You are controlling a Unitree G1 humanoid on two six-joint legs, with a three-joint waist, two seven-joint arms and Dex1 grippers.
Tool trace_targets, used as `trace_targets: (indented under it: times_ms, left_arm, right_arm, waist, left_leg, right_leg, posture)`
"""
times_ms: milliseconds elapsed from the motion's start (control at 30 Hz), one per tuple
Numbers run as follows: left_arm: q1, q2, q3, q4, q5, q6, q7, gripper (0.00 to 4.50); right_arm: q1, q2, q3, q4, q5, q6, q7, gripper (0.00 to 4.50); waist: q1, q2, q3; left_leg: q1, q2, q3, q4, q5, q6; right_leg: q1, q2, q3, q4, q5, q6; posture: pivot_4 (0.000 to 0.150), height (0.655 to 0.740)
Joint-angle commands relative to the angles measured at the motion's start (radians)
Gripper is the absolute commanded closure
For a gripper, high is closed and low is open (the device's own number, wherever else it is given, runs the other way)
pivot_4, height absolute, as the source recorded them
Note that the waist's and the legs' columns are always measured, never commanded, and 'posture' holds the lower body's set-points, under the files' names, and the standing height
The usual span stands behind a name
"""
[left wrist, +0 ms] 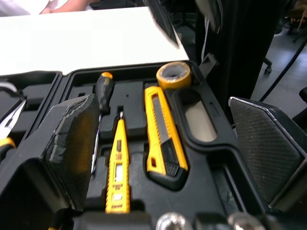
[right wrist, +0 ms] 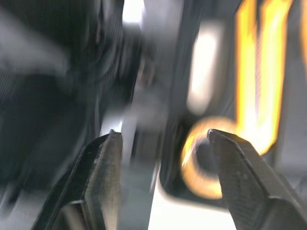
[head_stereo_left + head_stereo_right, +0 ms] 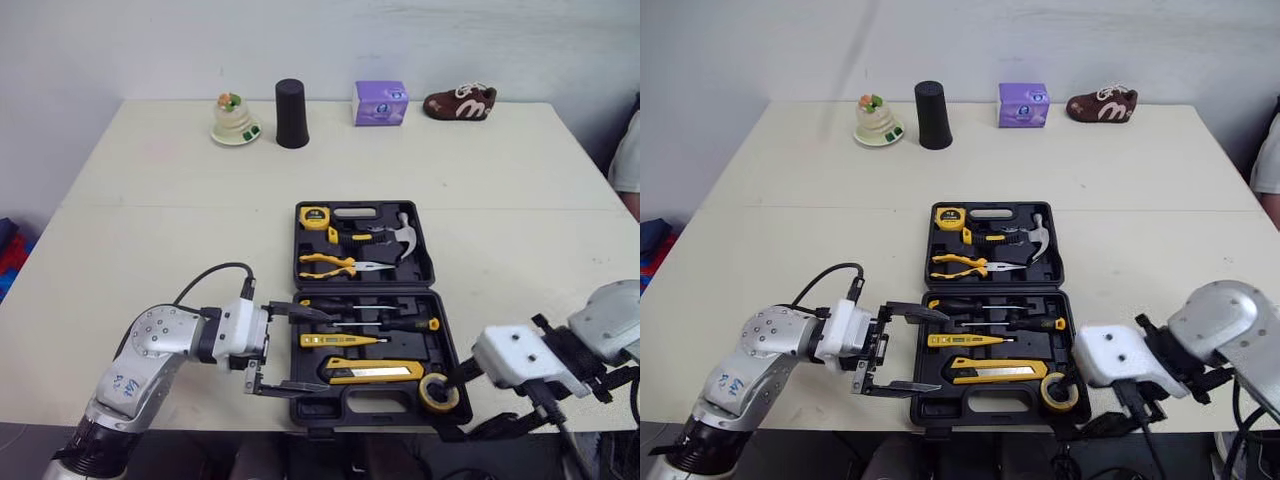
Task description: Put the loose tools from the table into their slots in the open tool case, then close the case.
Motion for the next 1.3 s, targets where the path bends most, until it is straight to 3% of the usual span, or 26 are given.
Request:
trace_targets:
  times_ms: [33, 67, 133, 300, 533, 667, 767, 967, 1067, 1233, 1300]
  left_arm:
    - [-0.010, 0.009, 0.022, 0.002, -0.002, -0.018, -0.008, 0.00]
    - [-0.011, 0.011, 0.024, 0.003, -0.004, -0.015, -0.010, 0.00]
    - [-0.011, 0.018, 0.027, 0.005, -0.006, -0.013, -0.014, 0.00]
    - [-0.009, 0.040, 0.032, 0.010, -0.006, -0.008, -0.024, 0.00]
    - [0.008, 0.066, 0.060, 0.010, -0.013, 0.000, -0.023, 0.00]
    - [0.021, 0.079, 0.088, 0.003, -0.034, 0.026, -0.019, 0.00]
    - [0.007, 0.061, 0.131, 0.026, -0.061, 0.040, 0.021, 0.00]
    - [-0.003, 0.062, 0.212, 0.126, -0.017, 0.014, 0.078, 0.00]
    - [-0.026, 0.062, 0.214, 0.215, 0.067, 0.007, 0.150, 0.88]
    - [-0.087, 0.036, 0.150, 0.312, 0.153, 0.050, 0.222, 2.59]
    - [-0.112, 0.019, 0.106, 0.335, 0.190, 0.066, 0.237, 3.49]
  right_arm:
    - [0.074, 0.103, -0.099, 0.028, 0.083, -0.005, -0.074, 3.25]
    - [0.105, 0.136, -0.094, 0.041, 0.062, -0.031, -0.095, 3.84]
    - [0.165, 0.172, -0.057, 0.074, -0.025, -0.132, -0.093, 4.46]
    - [0.207, 0.280, 0.042, 0.223, -0.158, -0.368, -0.093, 4.46]
    - [0.234, 0.335, 0.143, 0.499, -0.300, -0.570, -0.091, 4.46]
    - [0.238, 0.359, 0.121, 0.553, -0.217, -0.552, -0.093, 4.46]
    - [0.231, 0.346, 0.107, 0.545, -0.175, -0.516, -0.090, 4.46]
    - [0.234, 0.252, -0.061, 0.234, 0.081, -0.265, -0.191, 4.46]
    - [0.166, 0.188, -0.189, 0.233, 0.163, -0.093, -0.318, 4.50]
    - [0.096, 0.144, -0.174, 0.362, 0.003, -0.076, -0.417, 4.50]
    - [0.063, 0.133, -0.117, 0.442, -0.102, -0.131, -0.433, 4.50]
  waist:
    - [0.001, -0.001, 0.000]
    - [0.001, -0.001, 0.000]
    - [0.001, -0.002, 0.000]
    - [-0.001, -0.003, 0.001]
    - [-0.001, -0.004, 0.001]
    - [-0.001, -0.008, -0.001]
    - [0.000, -0.009, -0.001]
    - [0.003, -0.005, 0.001]
    - [-0.001, -0.002, 0.003]
    - [0.006, -0.004, 0.002]
    - [0.013, -0.004, 0.002]
  left_leg:
    - [0.000, 0.000, -0.001, 0.000, 0.000, 0.000]
    - [0.000, 0.000, -0.001, 0.000, 0.000, 0.000]
    - [0.000, 0.000, -0.001, 0.000, 0.000, 0.000]
    - [0.000, -0.001, -0.001, 0.000, 0.001, 0.001]
    - [0.003, -0.001, 0.000, 0.000, 0.001, 0.000]
    - [0.018, 0.000, 0.000, -0.005, 0.001, 0.000]
    - [0.020, 0.001, 0.000, -0.006, 0.000, 0.000]
    - [0.016, 0.001, 0.000, -0.005, -0.001, 0.001]
    - [0.014, 0.000, 0.000, -0.007, 0.000, 0.002]
    - [0.009, 0.001, 0.000, -0.008, 0.000, 0.001]
    - [-0.002, 0.000, 0.000, -0.006, 0.000, 0.001]
  right_leg:
    - [0.000, 0.000, 0.000, 0.000, 0.000, 0.000]
    - [0.001, 0.000, 0.000, 0.000, 0.000, 0.000]
    - [0.001, -0.001, 0.000, 0.000, 0.001, 0.001]
    - [0.002, -0.001, -0.001, -0.001, 0.001, 0.002]
    - [0.003, 0.000, 0.000, 0.001, 0.001, 0.001]
    - [0.020, -0.001, 0.000, -0.007, 0.001, 0.000]
    - [0.022, -0.002, -0.001, -0.010, -0.001, -0.004]
    - [0.021, -0.005, -0.001, -0.014, 0.001, -0.009]
    - [0.017, -0.006, -0.001, -0.014, 0.004, -0.004]
    - [0.010, -0.003, -0.002, -0.013, 0.005, -0.001]
    - [0.001, -0.003, -0.002, -0.013, 0.006, 0.000]
  posture:
    - [0.150, 0.7400]
    - [0.150, 0.7400]
    - [0.150, 0.7400]
    - [0.150, 0.7400]
    - [0.150, 0.7400]
    - [0.150, 0.7400]
    - [0.150, 0.7400]
    - [0.150, 0.7400]
    - [0.150, 0.7400]
    - [0.150, 0.7400]
    - [0.150, 0.7400]
